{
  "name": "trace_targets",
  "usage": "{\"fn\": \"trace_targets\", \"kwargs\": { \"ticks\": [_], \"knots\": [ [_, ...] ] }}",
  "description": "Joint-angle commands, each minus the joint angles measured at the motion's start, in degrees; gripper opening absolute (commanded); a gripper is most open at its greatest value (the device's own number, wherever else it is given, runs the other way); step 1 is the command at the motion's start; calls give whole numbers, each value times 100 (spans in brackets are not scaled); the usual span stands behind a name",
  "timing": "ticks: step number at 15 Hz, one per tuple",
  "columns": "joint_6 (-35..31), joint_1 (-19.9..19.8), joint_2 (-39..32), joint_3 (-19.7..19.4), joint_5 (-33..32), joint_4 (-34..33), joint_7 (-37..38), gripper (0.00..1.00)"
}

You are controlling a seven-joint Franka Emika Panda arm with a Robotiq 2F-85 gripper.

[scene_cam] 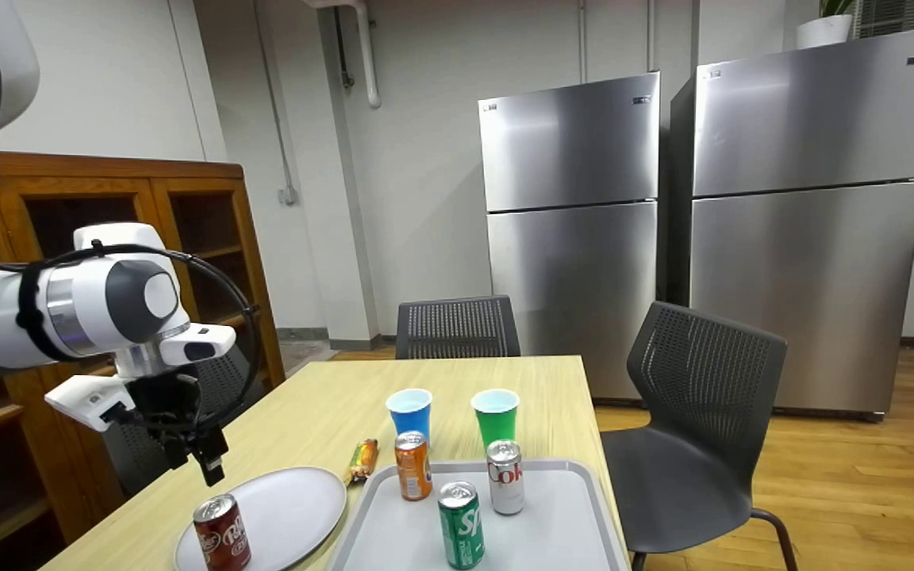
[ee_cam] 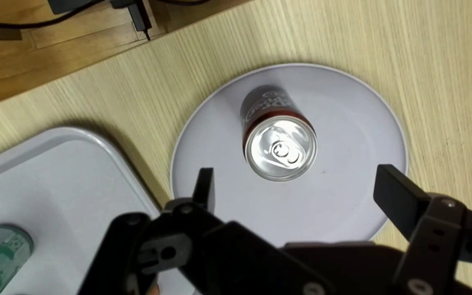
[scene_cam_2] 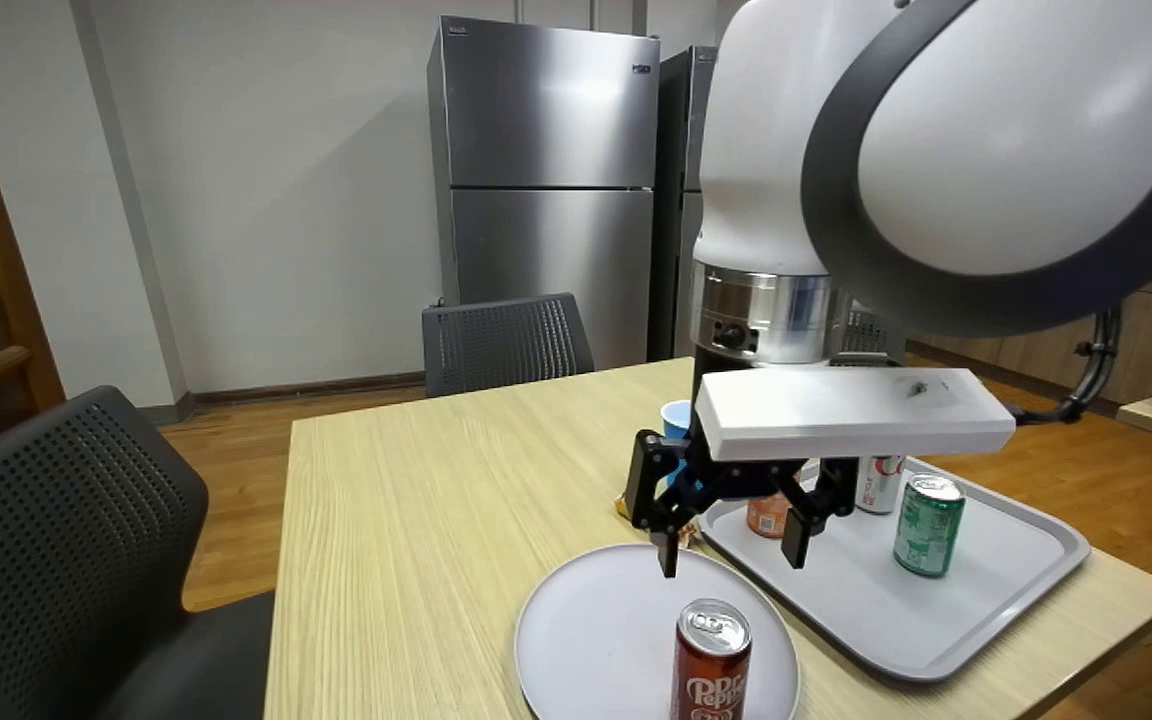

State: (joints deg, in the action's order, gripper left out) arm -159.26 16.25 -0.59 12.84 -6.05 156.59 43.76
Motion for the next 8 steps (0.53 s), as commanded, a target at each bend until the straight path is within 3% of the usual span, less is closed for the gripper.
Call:
{"fn": "trace_targets", "kwargs": {
  "ticks": [1, 8],
  "knots": [
    [-239, 21, -60, 151, 662, 122, -374, 100],
    [-630, -29, -470, 155, 1531, 14, -1196, 100]
  ]
}}
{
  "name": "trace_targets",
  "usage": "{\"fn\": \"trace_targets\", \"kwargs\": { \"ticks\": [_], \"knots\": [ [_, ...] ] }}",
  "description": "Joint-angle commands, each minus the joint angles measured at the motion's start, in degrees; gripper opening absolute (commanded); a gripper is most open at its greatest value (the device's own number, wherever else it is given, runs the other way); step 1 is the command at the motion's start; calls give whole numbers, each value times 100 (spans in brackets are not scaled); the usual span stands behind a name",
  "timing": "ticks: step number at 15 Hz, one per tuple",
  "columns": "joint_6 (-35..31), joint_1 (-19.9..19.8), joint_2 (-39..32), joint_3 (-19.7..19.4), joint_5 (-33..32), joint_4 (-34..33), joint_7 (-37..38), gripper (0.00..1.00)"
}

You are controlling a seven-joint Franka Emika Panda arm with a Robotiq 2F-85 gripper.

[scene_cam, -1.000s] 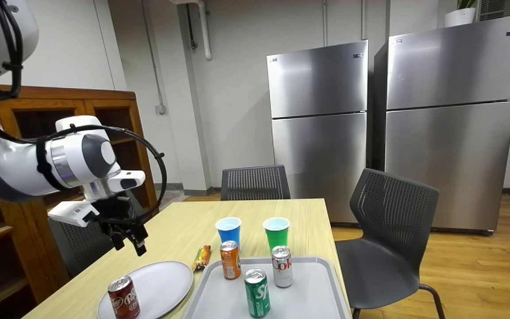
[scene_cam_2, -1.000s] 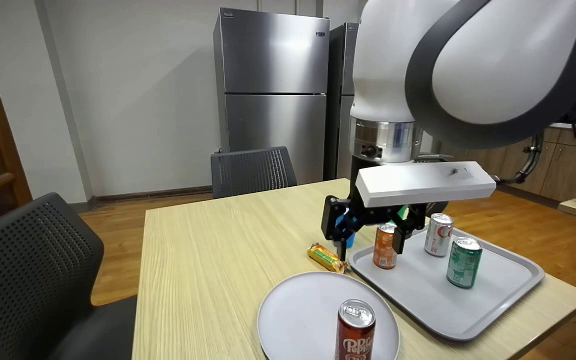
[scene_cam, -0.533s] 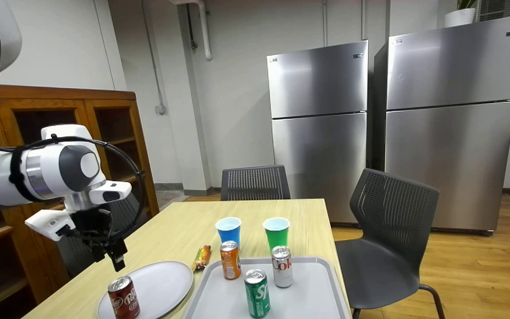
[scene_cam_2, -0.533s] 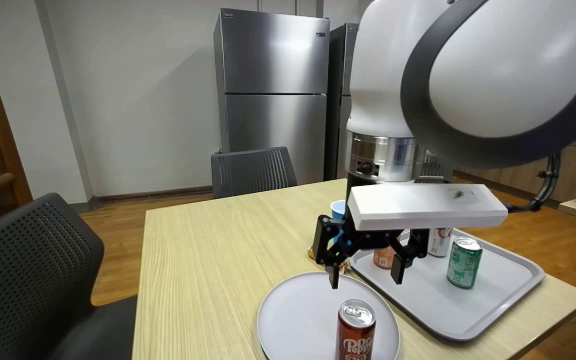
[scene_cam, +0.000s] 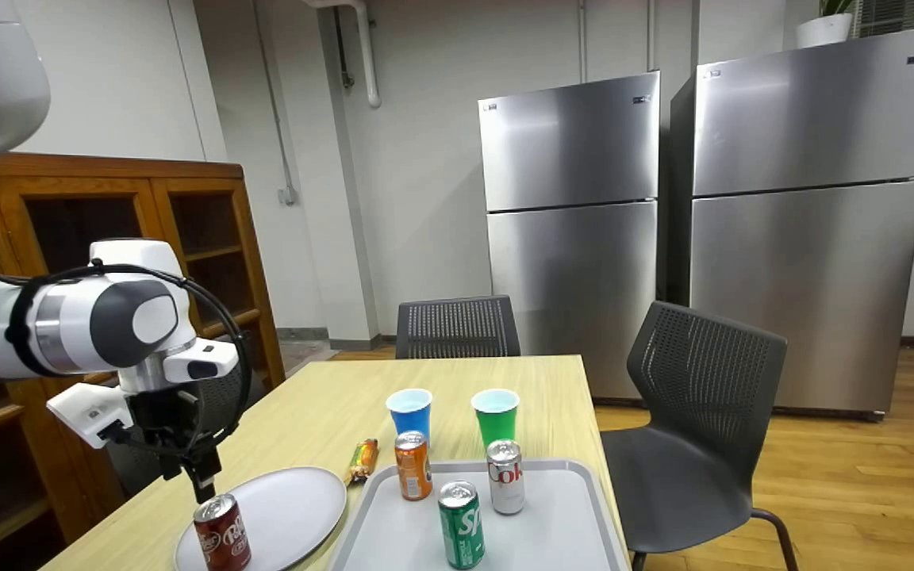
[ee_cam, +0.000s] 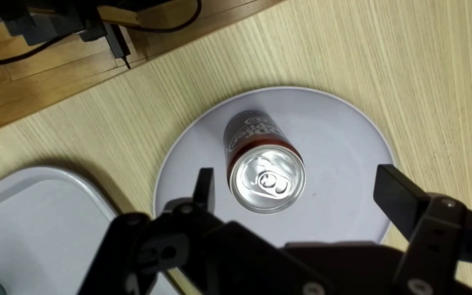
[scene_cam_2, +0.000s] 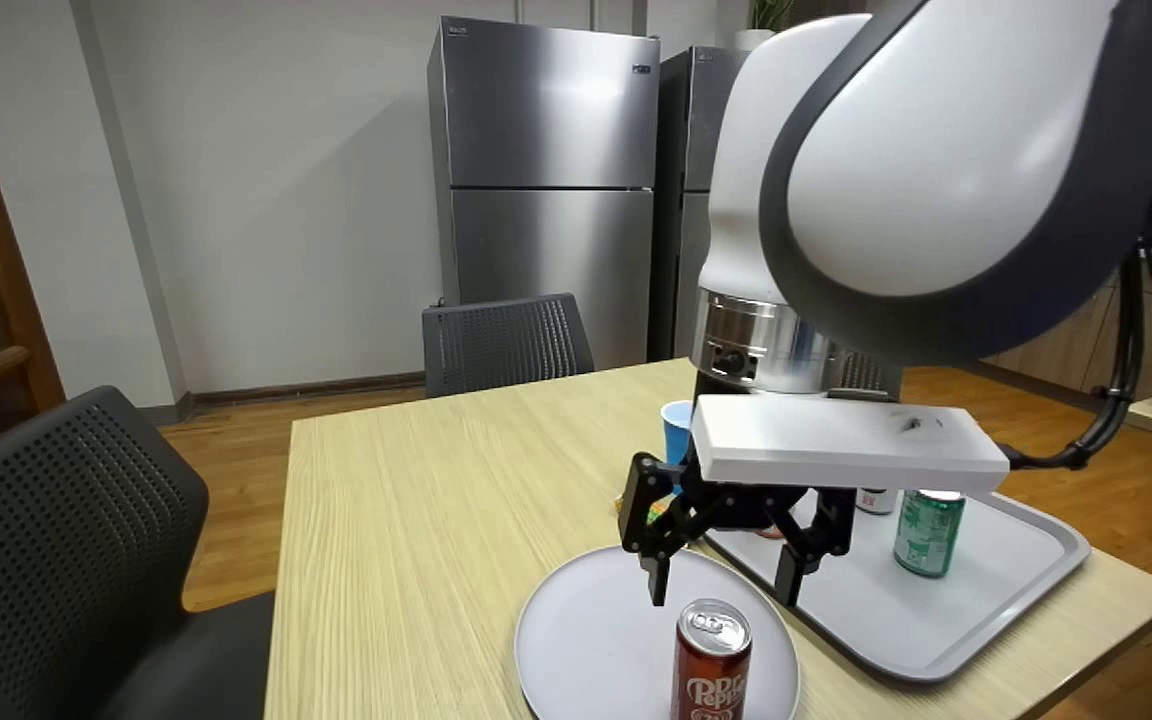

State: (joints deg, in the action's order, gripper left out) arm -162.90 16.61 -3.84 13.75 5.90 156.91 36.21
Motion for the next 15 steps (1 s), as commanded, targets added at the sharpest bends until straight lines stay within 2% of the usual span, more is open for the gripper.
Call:
{"fn": "trace_targets", "kwargs": {
  "ticks": [1, 7, 15],
  "knots": [
    [-338, -78, -208, 59, 431, -36, -571, 100],
    [-643, -108, -604, -25, 586, -146, -859, 100],
    [-902, -280, -1031, 88, 954, -281, -1194, 100]
  ]
}}
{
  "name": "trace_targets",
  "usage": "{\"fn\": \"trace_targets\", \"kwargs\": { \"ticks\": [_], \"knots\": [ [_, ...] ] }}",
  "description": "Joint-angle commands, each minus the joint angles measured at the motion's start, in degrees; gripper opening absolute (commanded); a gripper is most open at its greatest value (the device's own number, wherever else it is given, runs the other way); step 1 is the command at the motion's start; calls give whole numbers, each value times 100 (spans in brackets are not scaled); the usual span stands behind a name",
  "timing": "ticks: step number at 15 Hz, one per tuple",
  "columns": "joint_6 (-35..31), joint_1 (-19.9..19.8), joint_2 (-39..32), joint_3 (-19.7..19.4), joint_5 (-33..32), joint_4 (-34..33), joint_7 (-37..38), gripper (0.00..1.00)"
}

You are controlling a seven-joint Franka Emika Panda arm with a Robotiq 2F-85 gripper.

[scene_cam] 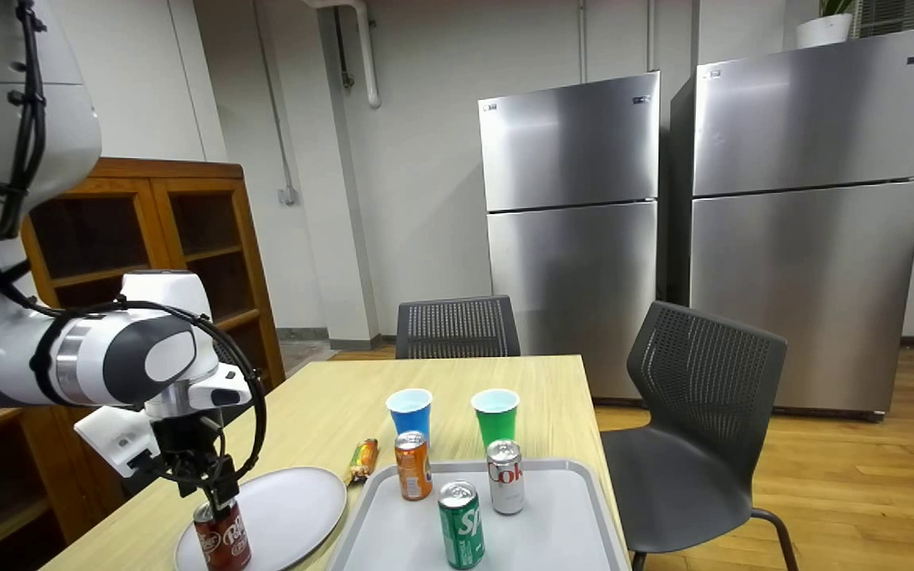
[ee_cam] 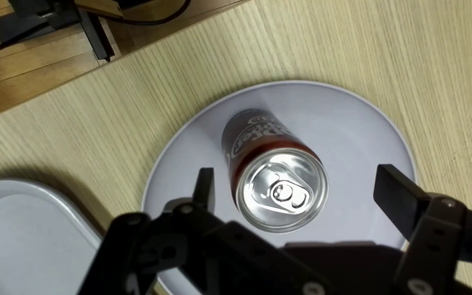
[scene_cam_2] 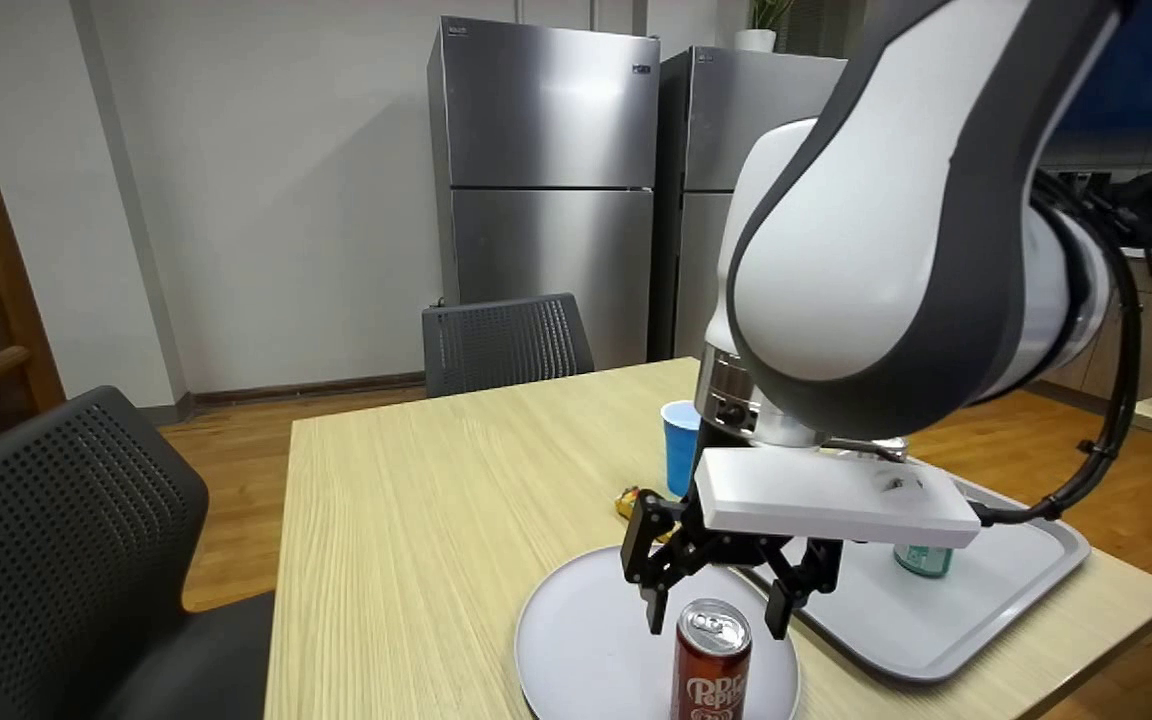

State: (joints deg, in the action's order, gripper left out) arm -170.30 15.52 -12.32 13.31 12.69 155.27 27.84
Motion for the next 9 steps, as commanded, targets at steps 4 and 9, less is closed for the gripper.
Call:
{"fn": "trace_targets", "kwargs": {
  "ticks": [4, 9],
  "knots": [
    [-295, -235, -335, 154, 340, -184, -513, 100],
    [-345, -309, -456, 197, 333, -244, -618, 100]
  ]
}}
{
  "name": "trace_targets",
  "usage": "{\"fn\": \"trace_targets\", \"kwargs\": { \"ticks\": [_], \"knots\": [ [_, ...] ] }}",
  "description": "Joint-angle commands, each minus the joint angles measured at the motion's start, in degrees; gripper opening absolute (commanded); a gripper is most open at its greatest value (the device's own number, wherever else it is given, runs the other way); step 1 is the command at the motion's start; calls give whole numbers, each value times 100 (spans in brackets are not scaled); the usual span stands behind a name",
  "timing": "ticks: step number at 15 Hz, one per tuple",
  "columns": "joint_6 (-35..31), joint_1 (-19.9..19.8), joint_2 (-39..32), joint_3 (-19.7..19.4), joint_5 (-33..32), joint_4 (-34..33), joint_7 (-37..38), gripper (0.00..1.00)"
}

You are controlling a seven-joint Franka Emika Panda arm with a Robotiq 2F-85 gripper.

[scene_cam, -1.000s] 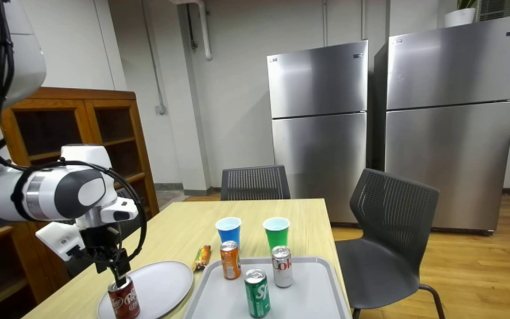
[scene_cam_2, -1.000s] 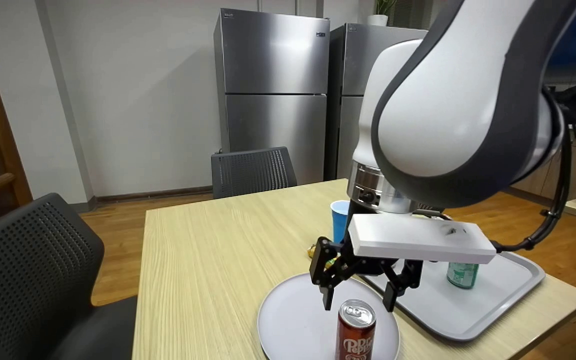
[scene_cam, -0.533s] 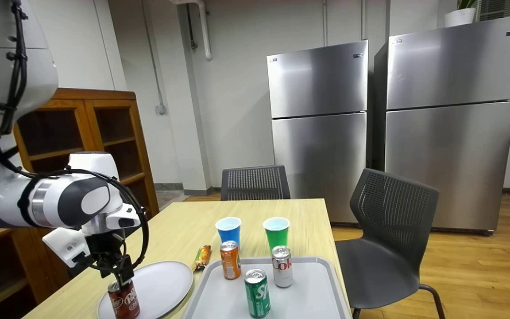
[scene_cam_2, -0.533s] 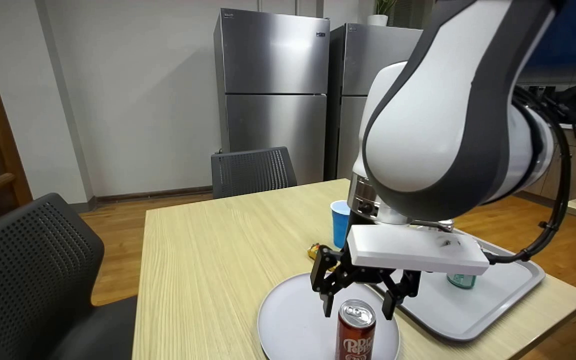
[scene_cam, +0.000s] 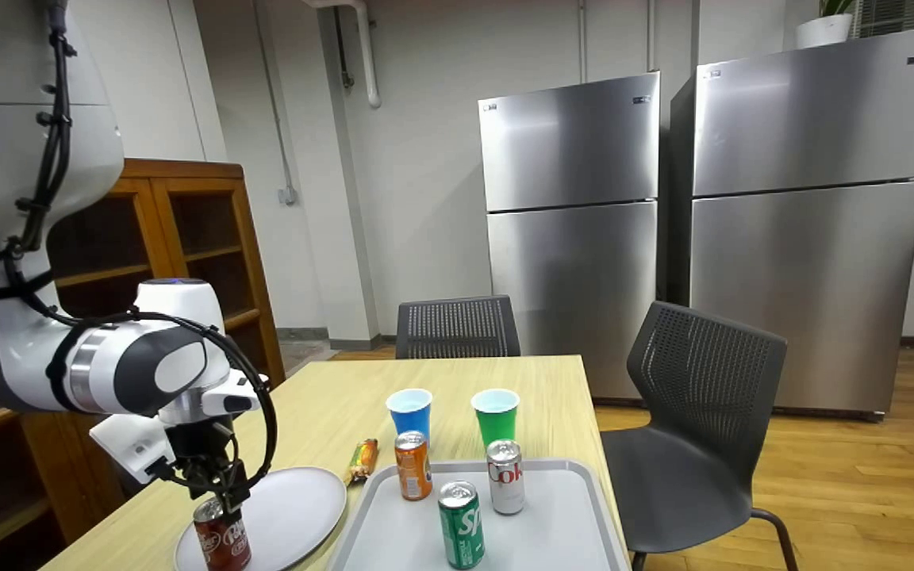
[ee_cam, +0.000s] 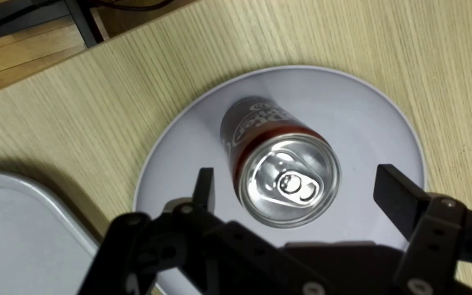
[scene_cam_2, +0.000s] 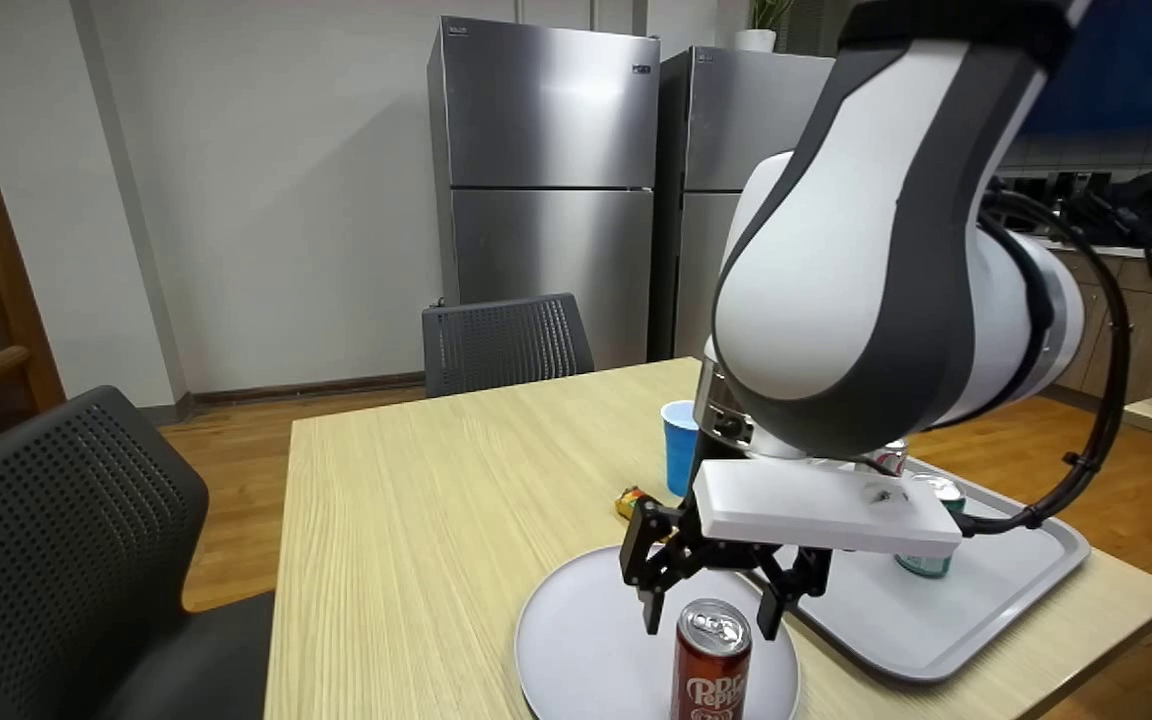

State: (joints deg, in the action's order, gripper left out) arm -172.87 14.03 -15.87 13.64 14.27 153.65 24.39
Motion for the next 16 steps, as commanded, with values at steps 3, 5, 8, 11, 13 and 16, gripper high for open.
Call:
{"fn": "trace_targets", "kwargs": {
  "ticks": [3, 5, 8, 11, 13, 16],
  "knots": [
    [-85, -175, -138, 171, 170, -97, -309, 100],
    [-79, -179, -145, 166, 163, -97, -319, 100],
    [-95, -203, -119, 179, 168, -76, -348, 82],
    [-115, -200, -84, 185, 159, -49, -369, 58],
    [-117, -202, -82, 193, 162, -43, -376, 42],
    [-123, -216, -85, 210, 169, -35, -386, 39]
  ]
}}
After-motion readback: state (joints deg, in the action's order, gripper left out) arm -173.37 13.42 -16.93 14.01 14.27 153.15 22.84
